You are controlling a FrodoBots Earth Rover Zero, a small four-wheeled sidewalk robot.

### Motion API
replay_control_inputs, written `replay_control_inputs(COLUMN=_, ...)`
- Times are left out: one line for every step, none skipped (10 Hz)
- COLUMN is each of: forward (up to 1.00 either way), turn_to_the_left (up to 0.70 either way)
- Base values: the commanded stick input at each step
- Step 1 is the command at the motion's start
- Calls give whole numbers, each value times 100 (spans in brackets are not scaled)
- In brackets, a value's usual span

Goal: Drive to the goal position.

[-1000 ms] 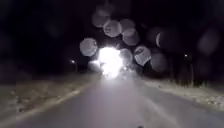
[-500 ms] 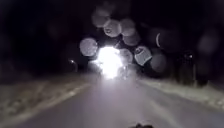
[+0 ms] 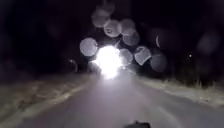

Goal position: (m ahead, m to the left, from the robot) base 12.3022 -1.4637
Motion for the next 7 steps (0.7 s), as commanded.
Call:
replay_control_inputs(forward=70, turn_to_the_left=8)
replay_control_inputs(forward=70, turn_to_the_left=14)
replay_control_inputs(forward=70, turn_to_the_left=14)
replay_control_inputs(forward=70, turn_to_the_left=11)
replay_control_inputs(forward=70, turn_to_the_left=0)
replay_control_inputs(forward=70, turn_to_the_left=0)
replay_control_inputs(forward=70, turn_to_the_left=0)
